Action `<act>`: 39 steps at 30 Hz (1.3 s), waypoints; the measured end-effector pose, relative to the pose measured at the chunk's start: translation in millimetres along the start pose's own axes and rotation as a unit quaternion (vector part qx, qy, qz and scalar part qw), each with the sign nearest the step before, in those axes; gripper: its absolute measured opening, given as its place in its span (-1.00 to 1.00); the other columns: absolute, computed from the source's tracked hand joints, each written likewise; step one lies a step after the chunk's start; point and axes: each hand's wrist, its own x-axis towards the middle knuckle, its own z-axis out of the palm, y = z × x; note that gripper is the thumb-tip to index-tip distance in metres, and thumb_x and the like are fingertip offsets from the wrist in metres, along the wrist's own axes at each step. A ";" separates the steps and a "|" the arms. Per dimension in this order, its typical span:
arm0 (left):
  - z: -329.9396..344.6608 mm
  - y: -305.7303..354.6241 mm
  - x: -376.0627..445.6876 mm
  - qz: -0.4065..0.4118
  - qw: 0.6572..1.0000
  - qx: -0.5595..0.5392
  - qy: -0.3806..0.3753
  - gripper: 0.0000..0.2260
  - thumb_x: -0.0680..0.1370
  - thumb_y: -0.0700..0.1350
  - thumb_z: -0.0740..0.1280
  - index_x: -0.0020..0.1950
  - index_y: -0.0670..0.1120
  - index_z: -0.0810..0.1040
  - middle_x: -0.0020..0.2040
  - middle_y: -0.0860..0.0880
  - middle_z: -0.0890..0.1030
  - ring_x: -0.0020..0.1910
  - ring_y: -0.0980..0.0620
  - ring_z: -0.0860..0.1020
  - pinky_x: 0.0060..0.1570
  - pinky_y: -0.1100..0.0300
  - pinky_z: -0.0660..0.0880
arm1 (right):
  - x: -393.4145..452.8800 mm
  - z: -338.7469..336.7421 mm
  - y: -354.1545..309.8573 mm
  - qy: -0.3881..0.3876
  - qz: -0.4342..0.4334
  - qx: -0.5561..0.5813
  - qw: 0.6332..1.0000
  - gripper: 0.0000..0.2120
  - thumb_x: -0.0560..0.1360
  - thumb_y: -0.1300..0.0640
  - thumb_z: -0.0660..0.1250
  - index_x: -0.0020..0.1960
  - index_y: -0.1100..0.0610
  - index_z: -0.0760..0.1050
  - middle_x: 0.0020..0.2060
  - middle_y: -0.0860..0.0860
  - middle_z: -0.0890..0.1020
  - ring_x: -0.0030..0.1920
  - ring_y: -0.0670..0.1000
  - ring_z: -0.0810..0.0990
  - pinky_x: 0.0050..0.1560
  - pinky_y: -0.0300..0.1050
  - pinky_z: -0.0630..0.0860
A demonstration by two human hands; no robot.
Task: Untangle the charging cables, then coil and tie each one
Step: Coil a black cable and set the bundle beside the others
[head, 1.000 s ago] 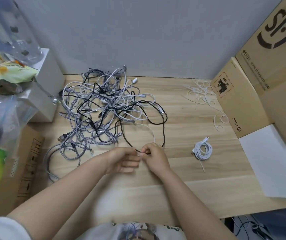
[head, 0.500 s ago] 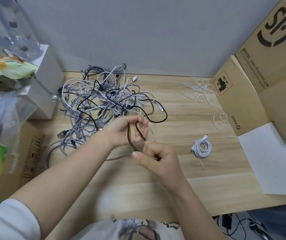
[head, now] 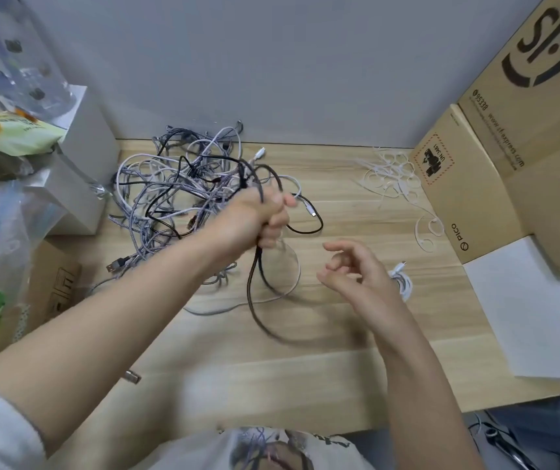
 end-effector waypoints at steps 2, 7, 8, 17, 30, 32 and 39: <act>3.1 -13.5 -13.0 -0.002 0.988 0.152 -0.032 -0.76 0.67 -0.21 0.06 -0.17 -0.08 0.39 -0.53 0.12 0.33 -0.57 0.20 0.23 -0.57 0.38 0.17 | 3.2 6.6 -2.7 -0.043 0.022 -0.012 0.999 -0.75 0.49 0.12 0.36 0.16 -0.02 0.50 0.03 -0.11 0.57 0.02 -0.27 0.51 0.11 -0.31 0.39; 10.8 -35.9 -41.2 0.103 0.905 0.406 -0.076 -0.67 0.60 -0.33 0.13 -0.29 -0.01 0.33 -0.48 0.14 0.36 -0.49 0.25 0.36 -0.43 0.44 0.25 | 13.2 29.1 -11.7 -0.120 0.043 0.150 0.980 -0.82 0.49 0.23 0.35 0.09 0.11 0.51 -0.22 0.00 0.65 -0.34 -0.14 0.55 -0.25 -0.28 0.48; 12.8 -36.8 -44.4 0.090 0.890 0.437 -0.090 -0.70 0.60 -0.30 0.13 -0.28 -0.03 0.35 -0.43 0.13 0.40 -0.46 0.26 0.40 -0.40 0.44 0.29 | 15.4 33.2 -11.5 -0.107 0.053 0.165 0.979 -0.75 0.44 0.22 0.40 0.12 0.14 0.50 -0.21 0.08 0.63 -0.42 -0.07 0.49 -0.36 -0.18 0.44; -17.3 -36.4 -29.2 -0.093 0.949 0.151 -0.260 -0.80 0.46 -0.15 0.37 0.08 -0.09 0.54 -0.01 0.11 0.63 0.05 0.15 0.56 0.18 0.21 0.41 | 14.9 32.4 -11.3 -0.010 0.068 0.214 0.974 -0.86 0.55 0.36 0.21 -0.01 0.21 0.52 -0.57 -0.05 0.44 -0.60 -0.20 0.36 -0.51 -0.39 0.35; -27.3 -24.4 14.1 -0.138 0.885 -0.428 0.123 -0.72 0.66 -0.20 0.04 -0.09 -0.26 0.49 -0.39 -0.11 0.63 -0.46 0.06 0.62 -0.45 0.21 0.58 | -12.6 14.5 -38.8 0.047 -0.022 0.084 0.995 -0.66 0.44 0.19 0.44 -0.44 0.11 0.40 -0.58 -0.08 0.23 -0.51 -0.10 0.12 -0.42 -0.32 0.17; -41.5 -25.0 17.5 -0.128 0.862 -0.457 0.180 -0.71 0.67 -0.19 0.04 -0.11 -0.25 0.47 -0.44 -0.11 0.61 -0.51 0.06 0.60 -0.52 0.24 0.54 | -19.5 8.5 -47.4 0.058 -0.051 0.102 0.992 -0.60 0.37 0.11 0.47 -0.51 0.04 0.33 -0.58 -0.09 0.19 -0.50 -0.08 0.10 -0.36 -0.30 0.20; -57.3 -16.9 15.9 -0.039 0.941 -0.291 0.169 -0.79 0.65 -0.13 0.09 -0.04 -0.06 0.51 -0.33 0.06 0.66 -0.35 0.18 0.63 -0.27 0.22 0.60 | -8.7 2.4 -42.6 0.117 -0.077 0.101 0.985 -0.54 0.33 0.19 0.47 -0.56 0.06 0.24 -0.60 -0.14 0.26 -0.45 -0.06 0.28 -0.33 -0.31 0.30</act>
